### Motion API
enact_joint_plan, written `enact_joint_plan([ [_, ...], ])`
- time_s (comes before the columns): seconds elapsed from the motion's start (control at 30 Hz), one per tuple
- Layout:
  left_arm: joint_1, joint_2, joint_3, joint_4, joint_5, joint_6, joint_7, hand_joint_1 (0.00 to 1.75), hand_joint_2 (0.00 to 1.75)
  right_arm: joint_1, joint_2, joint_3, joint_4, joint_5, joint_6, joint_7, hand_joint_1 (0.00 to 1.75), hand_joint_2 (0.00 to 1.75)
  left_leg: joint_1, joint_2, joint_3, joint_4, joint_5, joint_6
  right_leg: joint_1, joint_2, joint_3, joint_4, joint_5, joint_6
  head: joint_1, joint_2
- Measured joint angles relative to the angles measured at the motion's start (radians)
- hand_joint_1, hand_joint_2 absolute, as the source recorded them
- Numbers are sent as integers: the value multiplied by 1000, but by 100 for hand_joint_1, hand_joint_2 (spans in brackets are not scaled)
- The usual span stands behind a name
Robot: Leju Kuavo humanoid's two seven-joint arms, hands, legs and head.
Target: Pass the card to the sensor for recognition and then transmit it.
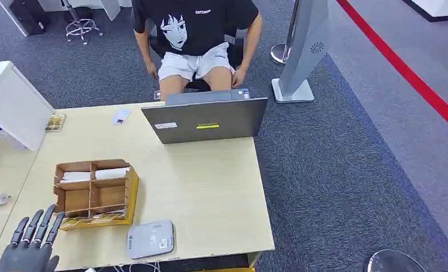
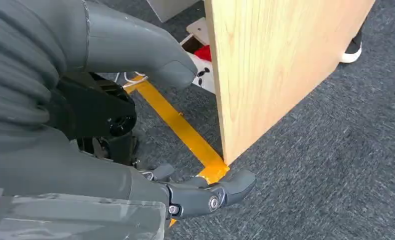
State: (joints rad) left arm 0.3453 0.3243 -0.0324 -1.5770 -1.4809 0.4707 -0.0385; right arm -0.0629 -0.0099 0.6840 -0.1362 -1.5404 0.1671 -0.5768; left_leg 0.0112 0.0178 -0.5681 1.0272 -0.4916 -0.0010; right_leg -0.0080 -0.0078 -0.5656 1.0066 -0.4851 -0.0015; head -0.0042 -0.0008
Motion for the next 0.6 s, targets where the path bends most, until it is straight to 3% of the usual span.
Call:
enact_joint_plan([
  [0.6, -39, -30, 69, 39, 1, 37, -38, 0, 175, 0, 0, 13, 0, 1, -3, 0, 0, 175, 0, 0, 0, 0, 0, 0, 0, 0, 0, 0, 0, 0, 0, 0],
])
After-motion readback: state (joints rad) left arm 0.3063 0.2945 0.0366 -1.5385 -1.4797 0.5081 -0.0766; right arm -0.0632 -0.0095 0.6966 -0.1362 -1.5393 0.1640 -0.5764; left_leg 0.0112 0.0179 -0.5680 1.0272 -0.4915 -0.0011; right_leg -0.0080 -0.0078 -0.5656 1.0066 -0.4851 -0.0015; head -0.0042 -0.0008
